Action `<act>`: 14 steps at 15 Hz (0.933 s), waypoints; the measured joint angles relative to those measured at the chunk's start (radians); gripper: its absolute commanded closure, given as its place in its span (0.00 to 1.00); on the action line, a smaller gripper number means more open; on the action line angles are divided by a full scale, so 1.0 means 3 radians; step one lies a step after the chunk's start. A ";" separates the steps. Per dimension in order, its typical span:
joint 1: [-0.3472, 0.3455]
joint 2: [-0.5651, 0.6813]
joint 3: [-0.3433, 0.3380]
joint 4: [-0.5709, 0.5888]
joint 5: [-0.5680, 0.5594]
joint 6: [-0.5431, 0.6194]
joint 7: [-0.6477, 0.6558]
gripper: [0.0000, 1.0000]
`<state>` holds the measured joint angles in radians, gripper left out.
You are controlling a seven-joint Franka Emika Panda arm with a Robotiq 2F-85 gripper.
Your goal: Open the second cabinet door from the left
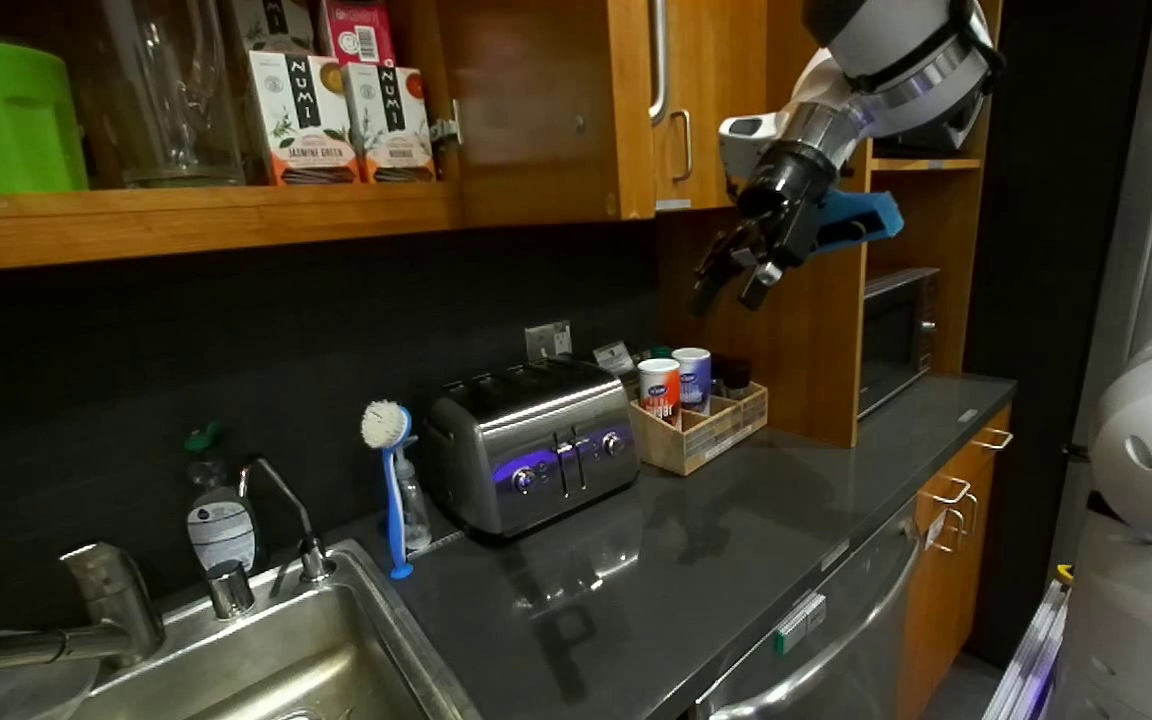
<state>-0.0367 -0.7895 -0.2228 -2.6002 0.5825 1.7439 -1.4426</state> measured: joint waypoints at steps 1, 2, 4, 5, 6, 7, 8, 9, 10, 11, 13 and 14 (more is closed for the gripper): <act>-0.0001 0.0000 -0.0001 -0.0010 -0.0033 0.0011 0.0025 0.00; -0.0001 0.0000 -0.0001 -0.0019 -0.0064 0.0029 0.0058 0.00; -0.0002 0.0000 0.0000 -0.0032 -0.0166 0.0092 0.0152 0.00; -0.0002 0.0000 0.0000 -0.0040 -0.0222 0.0123 0.0204 0.00; -0.0002 0.0000 -0.0001 -0.0049 -0.0277 0.0148 0.0258 0.00; -0.0003 0.0000 -0.0002 -0.0060 -0.0329 0.0174 0.0309 0.00; -0.0003 0.0000 -0.0003 -0.0070 -0.0372 0.0197 0.0352 0.00; -0.0003 0.0000 -0.0005 -0.0078 -0.0408 0.0221 0.0391 0.00; -0.0003 0.0000 -0.0006 -0.0088 -0.0437 0.0249 0.0421 0.00; -0.0003 0.0000 -0.0008 -0.0097 -0.0457 0.0268 0.0445 0.00; 0.0007 0.0000 -0.0031 -0.0106 -0.0462 0.0264 0.0450 0.00; 0.0021 0.0000 -0.0051 -0.0107 -0.0459 0.0263 0.0446 0.00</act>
<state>-0.0302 -0.7896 -0.2382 -2.6322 0.4448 1.8229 -1.3087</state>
